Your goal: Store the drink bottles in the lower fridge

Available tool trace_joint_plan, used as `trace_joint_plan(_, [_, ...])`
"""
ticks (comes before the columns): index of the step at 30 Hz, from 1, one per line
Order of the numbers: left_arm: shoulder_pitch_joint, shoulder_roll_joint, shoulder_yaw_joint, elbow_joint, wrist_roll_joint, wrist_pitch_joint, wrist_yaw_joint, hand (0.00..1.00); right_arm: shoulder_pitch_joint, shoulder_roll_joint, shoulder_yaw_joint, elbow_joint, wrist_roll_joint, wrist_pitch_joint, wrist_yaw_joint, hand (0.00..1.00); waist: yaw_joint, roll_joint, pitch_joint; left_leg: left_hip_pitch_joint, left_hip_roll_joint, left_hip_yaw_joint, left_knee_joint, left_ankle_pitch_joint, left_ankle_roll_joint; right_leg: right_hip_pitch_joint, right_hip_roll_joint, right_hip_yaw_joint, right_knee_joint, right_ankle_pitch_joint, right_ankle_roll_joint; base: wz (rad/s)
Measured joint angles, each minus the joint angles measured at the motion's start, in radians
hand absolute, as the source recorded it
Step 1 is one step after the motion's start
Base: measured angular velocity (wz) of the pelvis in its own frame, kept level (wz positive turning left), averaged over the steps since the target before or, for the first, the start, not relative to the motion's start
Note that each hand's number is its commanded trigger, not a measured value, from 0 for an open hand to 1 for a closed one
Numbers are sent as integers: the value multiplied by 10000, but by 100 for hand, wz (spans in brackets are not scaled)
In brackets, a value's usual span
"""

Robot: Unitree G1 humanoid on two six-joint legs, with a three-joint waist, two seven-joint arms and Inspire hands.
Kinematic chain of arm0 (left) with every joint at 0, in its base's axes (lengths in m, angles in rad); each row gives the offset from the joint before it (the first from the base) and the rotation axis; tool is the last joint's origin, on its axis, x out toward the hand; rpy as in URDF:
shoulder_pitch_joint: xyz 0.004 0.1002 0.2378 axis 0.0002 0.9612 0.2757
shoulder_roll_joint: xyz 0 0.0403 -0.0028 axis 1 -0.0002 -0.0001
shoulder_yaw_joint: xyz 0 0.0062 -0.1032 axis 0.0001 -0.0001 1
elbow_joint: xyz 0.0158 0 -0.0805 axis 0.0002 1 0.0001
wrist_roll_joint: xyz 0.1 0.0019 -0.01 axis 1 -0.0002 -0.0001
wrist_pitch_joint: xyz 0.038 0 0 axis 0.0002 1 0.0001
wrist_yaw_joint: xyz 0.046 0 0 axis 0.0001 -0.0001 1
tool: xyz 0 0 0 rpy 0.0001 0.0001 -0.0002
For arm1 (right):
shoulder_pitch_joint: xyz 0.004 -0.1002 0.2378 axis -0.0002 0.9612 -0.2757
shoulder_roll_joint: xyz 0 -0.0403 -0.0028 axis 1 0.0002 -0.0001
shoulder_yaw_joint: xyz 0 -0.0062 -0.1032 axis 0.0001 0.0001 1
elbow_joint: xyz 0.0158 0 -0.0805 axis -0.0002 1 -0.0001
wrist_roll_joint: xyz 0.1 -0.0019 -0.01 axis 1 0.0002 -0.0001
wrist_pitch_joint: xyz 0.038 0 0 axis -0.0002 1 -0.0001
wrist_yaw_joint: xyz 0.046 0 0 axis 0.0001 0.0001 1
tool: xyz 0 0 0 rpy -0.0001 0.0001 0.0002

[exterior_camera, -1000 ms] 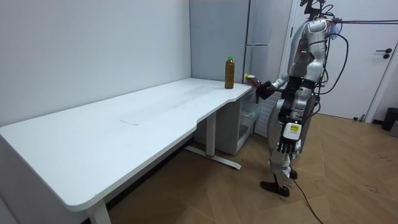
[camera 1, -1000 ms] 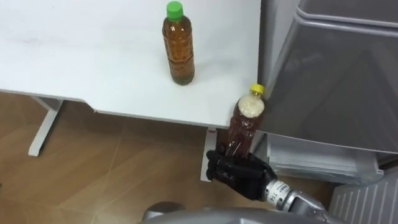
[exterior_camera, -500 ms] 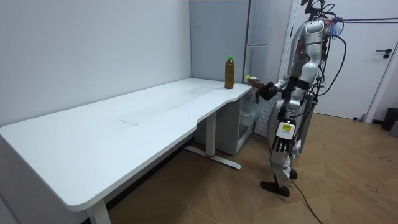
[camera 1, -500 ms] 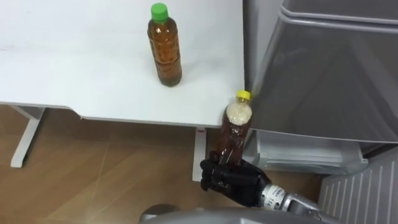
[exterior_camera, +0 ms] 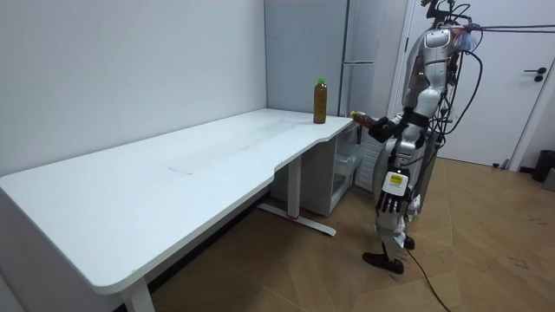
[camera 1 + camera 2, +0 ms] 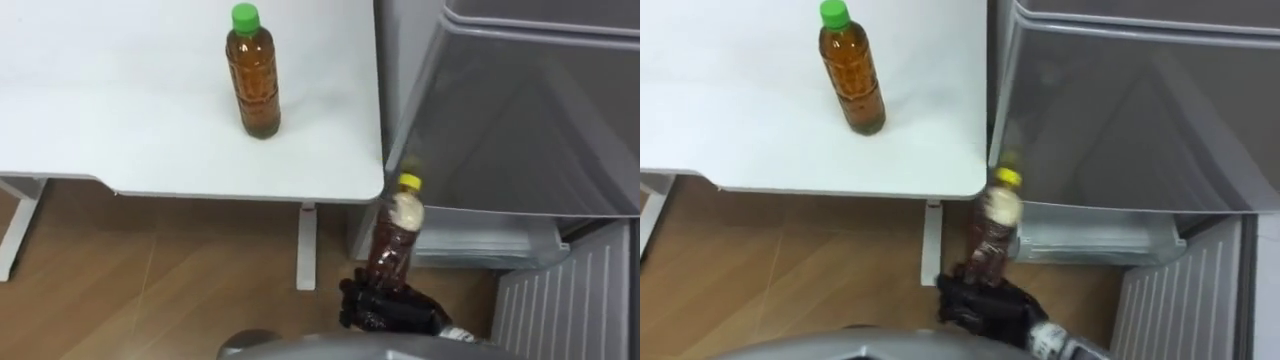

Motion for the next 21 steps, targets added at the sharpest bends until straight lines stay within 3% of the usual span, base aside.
trace_joint_plan(4, [10,43,134,-1,45,-14,-89,0,-23,-331,-1002,2169,604,-390,-748,100,-10,7,-13,-7,36,200,-20,-4,4,-190,33,244,-12,5,5,-14])
trace_joint_plan(9, [-35,25,383,208,292,-29,-145,0,-83,-241,-1810,3759,669,-585,-1164,100,-467,-15,16,-13,171,438,-130,-48,-79,-333,154,429,-15,36,-49,-15])
trace_joint_plan(21, [-60,56,487,365,515,-84,-160,0,-74,-282,-2060,4410,1027,-409,-1617,100,-724,-10,32,181,255,731,-294,-92,-135,-374,224,601,-5,55,-78,-8])
